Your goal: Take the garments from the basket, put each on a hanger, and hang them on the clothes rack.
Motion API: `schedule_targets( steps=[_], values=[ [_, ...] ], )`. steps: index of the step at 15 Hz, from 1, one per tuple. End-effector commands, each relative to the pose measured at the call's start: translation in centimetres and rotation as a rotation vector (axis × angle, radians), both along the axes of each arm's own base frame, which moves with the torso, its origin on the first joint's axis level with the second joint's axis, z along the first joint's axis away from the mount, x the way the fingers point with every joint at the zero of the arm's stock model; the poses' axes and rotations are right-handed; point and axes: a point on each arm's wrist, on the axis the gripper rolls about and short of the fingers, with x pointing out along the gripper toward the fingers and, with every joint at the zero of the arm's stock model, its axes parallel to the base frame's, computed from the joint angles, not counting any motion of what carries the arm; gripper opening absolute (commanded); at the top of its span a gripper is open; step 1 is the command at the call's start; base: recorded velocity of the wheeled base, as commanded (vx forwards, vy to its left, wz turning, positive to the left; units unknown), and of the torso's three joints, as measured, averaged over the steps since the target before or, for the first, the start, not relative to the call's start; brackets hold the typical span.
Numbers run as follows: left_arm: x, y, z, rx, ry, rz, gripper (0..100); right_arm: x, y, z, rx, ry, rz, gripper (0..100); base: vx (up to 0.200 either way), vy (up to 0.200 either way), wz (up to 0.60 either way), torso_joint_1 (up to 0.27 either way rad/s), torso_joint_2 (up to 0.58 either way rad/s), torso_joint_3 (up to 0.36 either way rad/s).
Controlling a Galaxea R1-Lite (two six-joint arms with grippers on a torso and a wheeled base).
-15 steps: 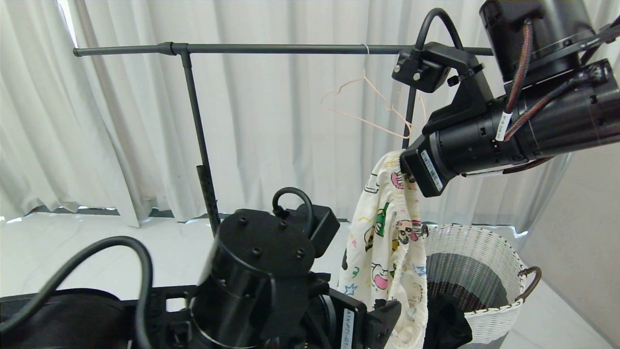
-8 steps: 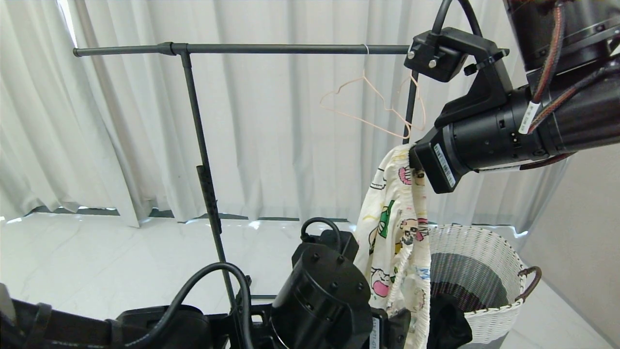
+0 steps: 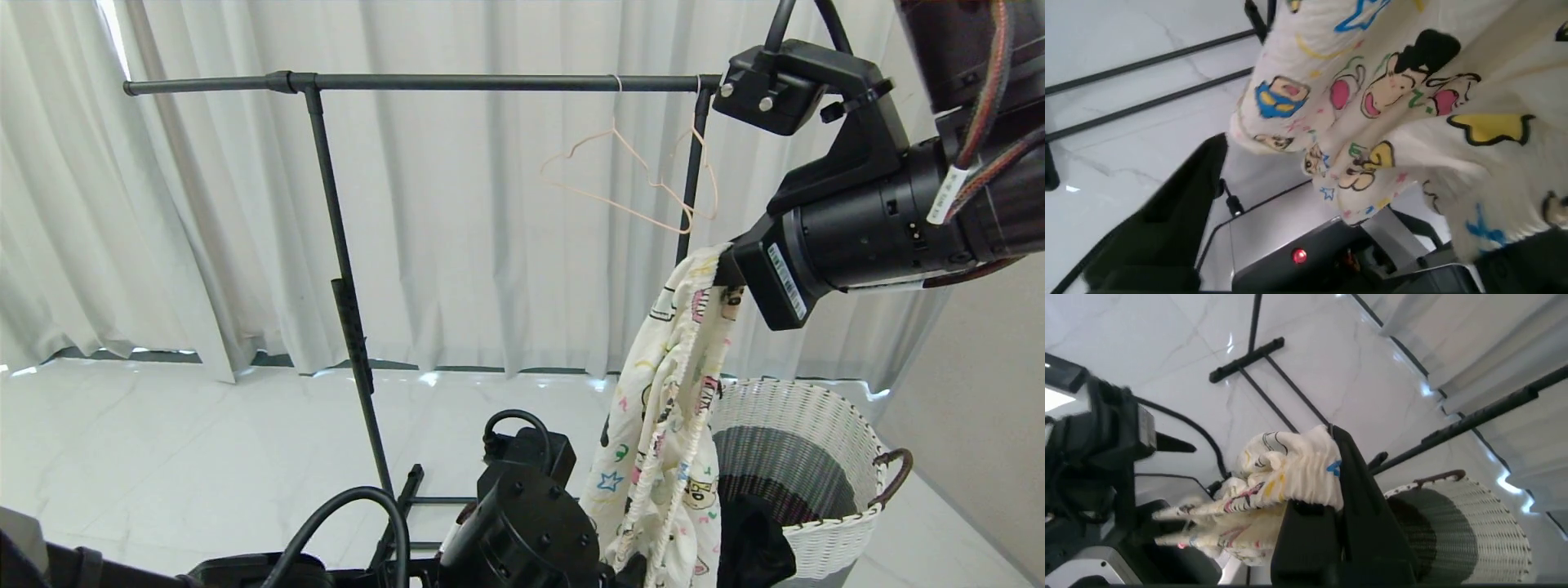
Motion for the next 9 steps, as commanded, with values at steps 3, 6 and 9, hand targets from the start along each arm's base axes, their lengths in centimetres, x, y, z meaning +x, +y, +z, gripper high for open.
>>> schedule_targets(
  steps=[3, 6, 9],
  values=[
    [-0.3, 0.5, 0.9, -0.007, -0.036, 0.025, 0, -0.7, -1.3, -0.5, -0.027, 0.005, -0.035, 0, 0.0, 0.0, 0.0, 0.0, 0.0, 0.0],
    [-2.2, 3.7, 1.6, 0.046, -0.103, -0.001, 0, -1.8, -3.6, -1.2, -0.054, 0.01, -0.085, 0, 0.0, 0.0, 0.0, 0.0, 0.0, 0.0],
    [-2.7, 5.7, 3.5, 0.102, -0.242, -0.016, 0, -3.9, -6.5, -1.8, -0.114, 0.069, -0.111, 0, 0.0, 0.0, 0.0, 0.0, 0.0, 0.0]
  ],
)
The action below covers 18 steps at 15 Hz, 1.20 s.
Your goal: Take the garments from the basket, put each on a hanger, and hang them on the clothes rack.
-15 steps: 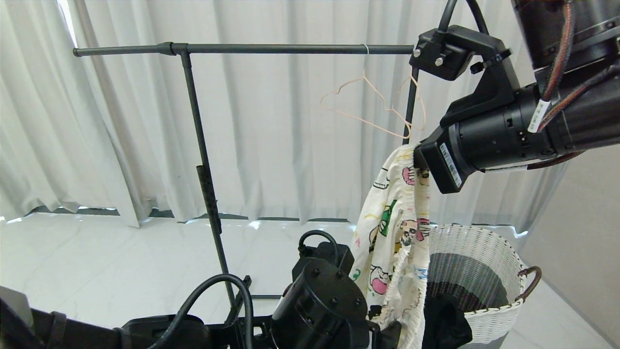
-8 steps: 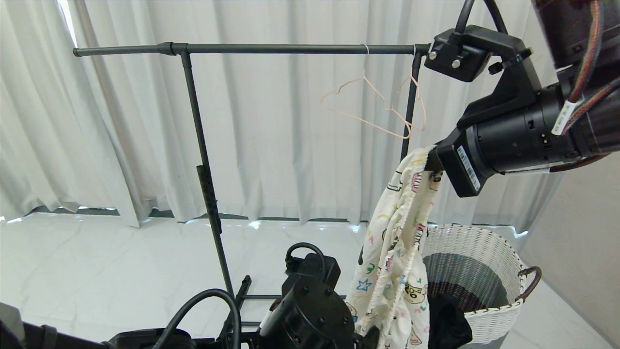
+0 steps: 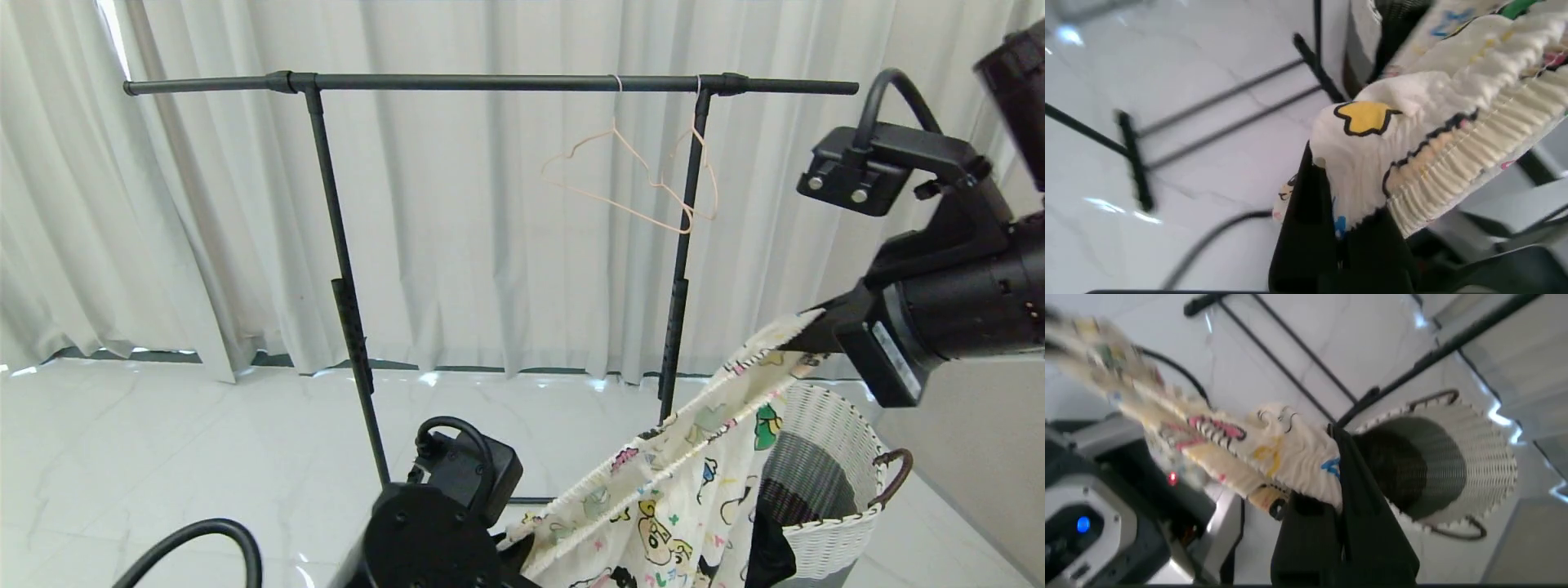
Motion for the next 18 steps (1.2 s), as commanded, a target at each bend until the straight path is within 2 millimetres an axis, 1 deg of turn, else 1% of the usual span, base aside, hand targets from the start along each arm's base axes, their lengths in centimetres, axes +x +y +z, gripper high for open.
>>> schedule_targets(
  steps=[1, 3, 4, 5, 6, 7, 8, 9, 10, 11, 12, 14, 16, 18],
  values=[
    [0.0, 2.1, 2.6, -0.011, -0.115, -0.006, 0, -2.3, -2.7, 0.3, -0.004, 0.006, -0.017, 0, 0.0, 0.0, 0.0, 0.0, 0.0, 0.0],
    [1.1, 2.7, 5.3, 0.017, -0.215, -0.007, 0, -3.6, -4.1, 0.4, 0.012, 0.001, -0.029, 0, 0.0, 0.0, 0.0, 0.0, 0.0, 0.0],
    [1.8, 2.6, 7.6, 0.012, -0.229, 0.009, 0, -4.3, -4.7, 0.5, 0.021, -0.008, -0.029, 0, 0.0, 0.0, 0.0, 0.0, 0.0, 0.0],
    [2.2, 2.4, 9.1, 0.016, -0.227, 0.019, 0, -4.6, -5.0, 0.6, 0.024, -0.011, -0.029, 0, 0.0, 0.0, 0.0, 0.0, 0.0, 0.0],
    [2.8, 2.3, 12.8, 0.023, -0.215, 0.023, 0, -4.8, -5.3, 1.3, 0.047, -0.032, -0.032, 0, 0.0, 0.0, 0.0, 0.0, 0.0, 0.0],
    [2.8, 2.3, 15.1, 0.024, -0.201, 0.008, 0, -4.9, -5.3, 2.5, 0.079, -0.065, -0.032, 0, 0.0, 0.0, 0.0, 0.0, 0.0, 0.0],
    [2.7, 2.4, 16.5, 0.021, -0.187, -0.009, 0, -4.8, -5.3, 3.3, 0.1, -0.086, -0.032, 0, 0.0, 0.0, 0.0, 0.0, 0.0, 0.0],
    [2.7, 2.5, 18.0, 0.018, -0.17, -0.028, 0, -4.5, -5.0, 4.1, 0.116, -0.102, -0.033, 0, 0.0, 0.0, 0.0, 0.0, 0.0, 0.0],
    [2.7, 3.1, 20.7, 0.017, -0.131, -0.057, 0, -3.6, -4.6, 5.4, 0.141, -0.131, -0.053, 0, 0.0, 0.0, 0.0, 0.0, 0.0, 0.0],
    [2.3, 3.6, 22.1, 0.02, -0.111, -0.076, 0, -3.3, -4.4, 6.0, 0.155, -0.146, -0.054, 0, 0.0, 0.0, 0.0, 0.0, 0.0, 0.0],
    [1.9, 4.0, 22.8, 0.033, -0.085, -0.091, 0, -3.3, -4.4, 6.4, 0.165, -0.157, -0.055, 0, 0.0, 0.0, 0.0, 0.0, 0.0, 0.0],
    [1.7, 4.0, 22.8, 0.037, -0.07, -0.102, 0, -3.8, -4.8, 6.4, 0.163, -0.152, -0.051, 0, 0.0, 0.0, 0.0, 0.0, 0.0, 0.0],
    [2.1, 3.5, 23.0, 0.021, -0.087, -0.105, 0, -5.9, -6.5, 6.4, 0.146, -0.116, -0.026, 0, 0.0, 0.0, 0.0, 0.0, 0.0, 0.0],
    [2.7, 1.9, 23.6, -0.07, -0.158, -0.142, 0, -9.0, -8.1, 6.2, 0.138, -0.053, 0.095, 0, 0.0, 0.0, 0.0, 0.0, 0.0, 0.0]
  ],
)
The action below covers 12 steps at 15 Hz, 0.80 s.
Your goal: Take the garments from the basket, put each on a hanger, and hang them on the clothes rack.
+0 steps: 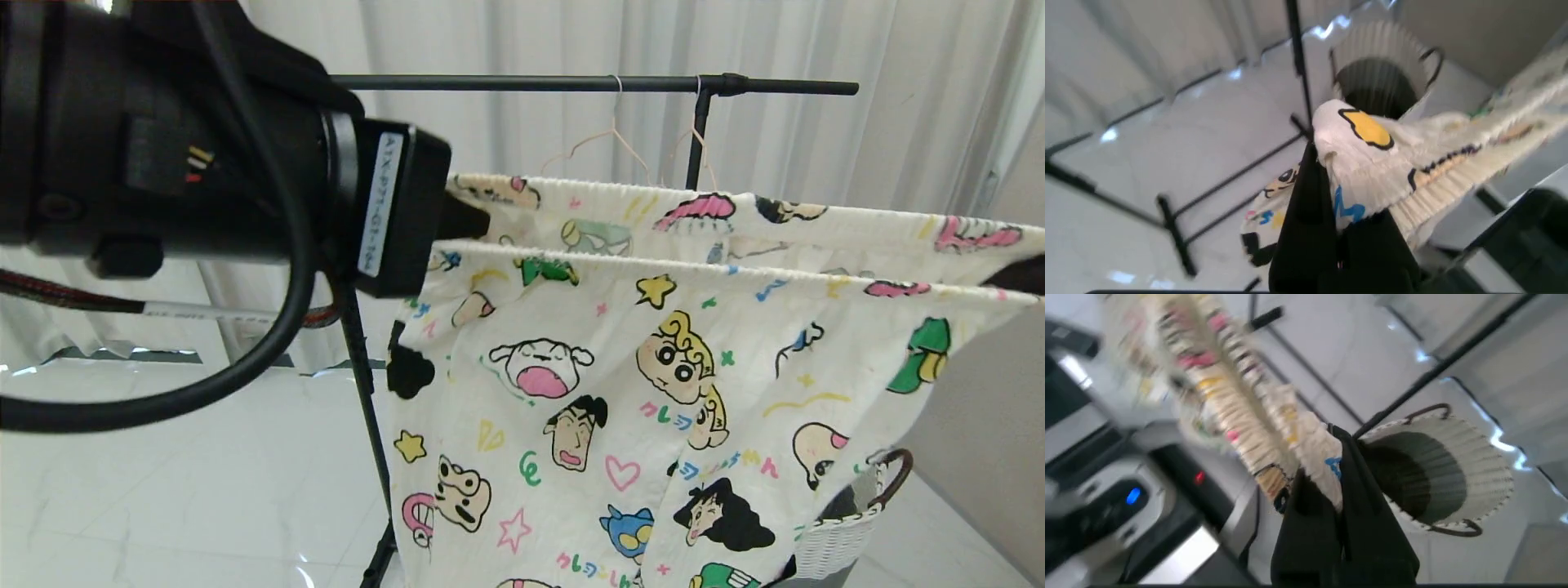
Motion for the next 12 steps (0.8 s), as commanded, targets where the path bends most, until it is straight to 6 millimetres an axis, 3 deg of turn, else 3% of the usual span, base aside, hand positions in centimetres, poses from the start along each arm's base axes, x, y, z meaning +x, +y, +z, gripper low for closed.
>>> schedule_targets(
  steps=[1, 3, 7, 10, 12],
  values=[
    [0.7, -1.8, -0.3, -0.022, -0.018, -0.036, 0, -3.6, -2.0, 0.1, 0.001, 0.018, 0.138, 0, 0.0, 0.0, 0.0, 0.0, 0.0, 0.0],
    [0.8, -3.1, -0.1, -0.063, -0.046, -0.079, 0, -4.6, -1.9, -0.4, -0.031, 0.044, 0.233, 0, 0.0, 0.0, 0.0, 0.0, 0.0, 0.0],
    [0.4, -2.9, -0.2, -0.058, -0.042, -0.112, 0, -4.6, -1.6, -0.4, -0.031, 0.041, 0.244, 0, 0.0, 0.0, 0.0, 0.0, 0.0, 0.0],
    [-1.7, -0.3, 0.0, -0.028, 0.036, -0.179, 0, -3.5, -0.3, 0.0, 0.001, 0.005, 0.215, 0, 0.0, 0.0, 0.0, 0.0, 0.0, 0.0],
    [-4.2, 2.6, -0.2, 0.013, 0.172, -0.258, 0, -1.8, 1.7, 0.0, 0.012, -0.011, 0.191, 0, 0.0, 0.0, 0.0, 0.0, 0.0, 0.0]
  ],
)
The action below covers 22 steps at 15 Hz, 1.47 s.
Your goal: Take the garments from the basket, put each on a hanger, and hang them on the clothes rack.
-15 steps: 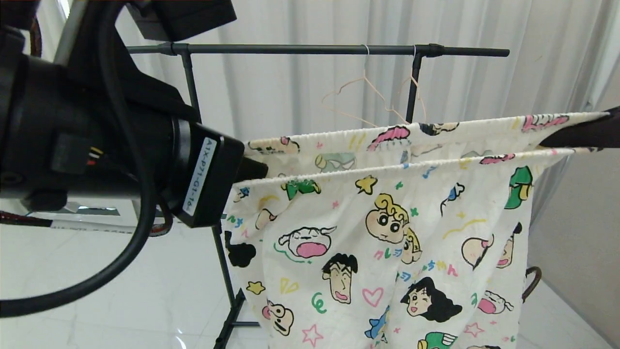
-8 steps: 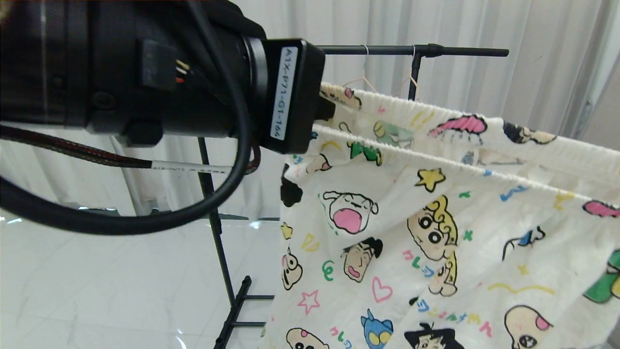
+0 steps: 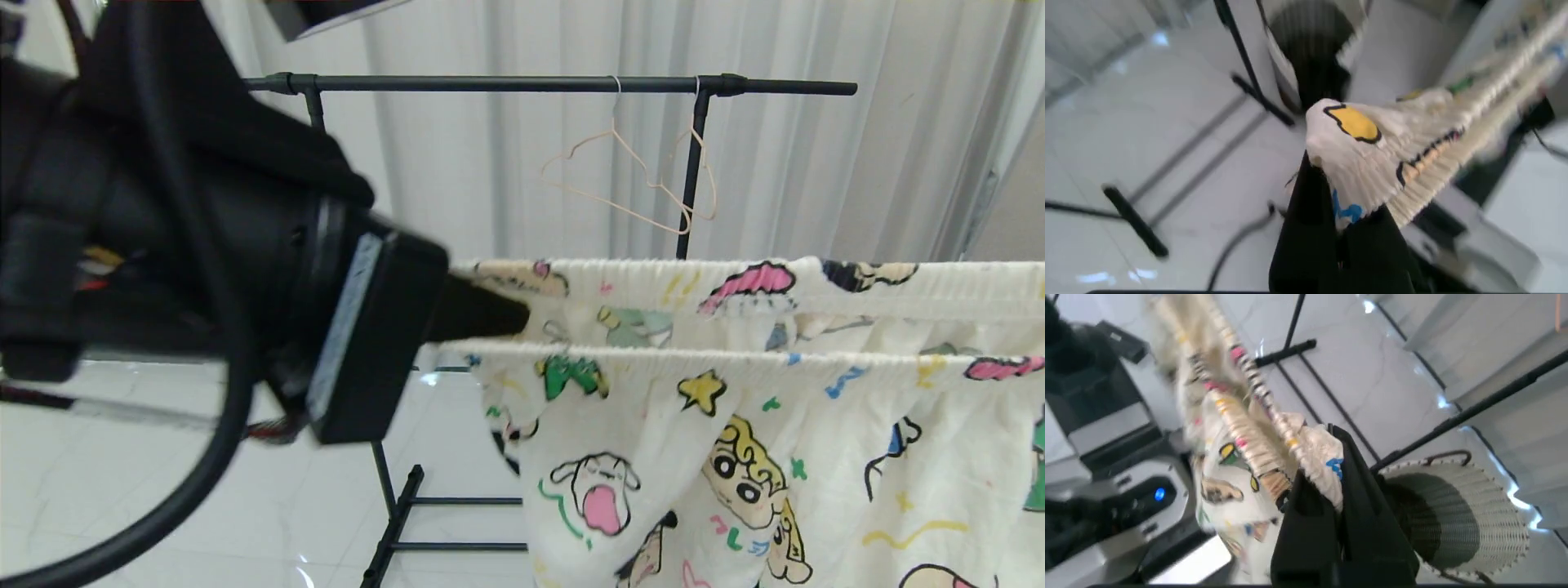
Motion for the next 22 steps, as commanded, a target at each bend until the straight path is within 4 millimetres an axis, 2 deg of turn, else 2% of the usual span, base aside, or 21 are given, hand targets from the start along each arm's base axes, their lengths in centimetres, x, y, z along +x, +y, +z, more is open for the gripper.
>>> schedule_targets(
  steps=[1, 2, 4, 7, 10, 12, 14, 17, 18, 22],
  values=[
    [-2.4, 3.0, 0.8, -0.025, 0.056, -0.03, 0, 1.8, 2.3, -0.4, -0.016, 0.01, -0.013, 0, 0.0, 0.0, 0.0, 0.0, 0.0, 0.0],
    [-3.6, 3.6, 0.5, -0.039, 0.162, -0.054, 0, 3.0, 3.8, -0.5, -0.006, 0.003, -0.016, 0, 0.0, 0.0, 0.0, 0.0, 0.0, 0.0],
    [-4.9, 3.0, -0.5, -0.069, 0.31, -0.031, 0, 4.2, 5.6, -0.6, -0.008, 0.006, -0.015, 0, 0.0, 0.0, 0.0, 0.0, 0.0, 0.0],
    [-6.2, 2.8, -1.4, -0.081, 0.437, 0.005, 0, 5.0, 6.6, -0.3, -0.006, 0.005, -0.016, 0, 0.0, 0.0, 0.0, 0.0, 0.0, 0.0],
    [-5.9, 3.0, -3.0, 0.035, 0.305, 0.066, 0, 4.7, 6.1, -0.5, -0.018, 0.012, -0.023, 0, 0.0, 0.0, 0.0, 0.0, 0.0, 0.0],
    [-5.0, 3.3, -3.1, 0.101, 0.192, 0.088, 0, 3.8, 4.6, -0.4, -0.036, 0.027, -0.032, 0, 0.0, 0.0, 0.0, 0.0, 0.0, 0.0],
    [-3.3, 3.7, -2.7, 0.171, 0.072, 0.065, 0, 2.7, 3.2, -0.7, -0.043, 0.059, -0.048, 0, 0.0, 0.0, 0.0, 0.0, 0.0, 0.0],
    [-1.0, 2.4, -0.9, 0.122, 0.011, 0.103, 0, 1.9, 2.1, -1.2, -0.054, 0.061, -0.058, 0, 0.0, 0.0, 0.0, 0.0, 0.0, 0.0],
    [-0.8, 2.2, -0.7, 0.117, 0.008, 0.106, 0, 1.7, 1.9, -1.3, -0.07, 0.07, -0.06, 100, 0.0, 0.0, 0.0, 0.0, 0.0, 0.0],
    [-0.4, 1.7, -1.3, 0.14, 0.024, 0.107, 0, 1.3, 1.4, -1.6, -0.086, 0.081, -0.057, 100, 0.0, 0.0, 0.0, 0.0, 0.0, 0.0]
  ],
)
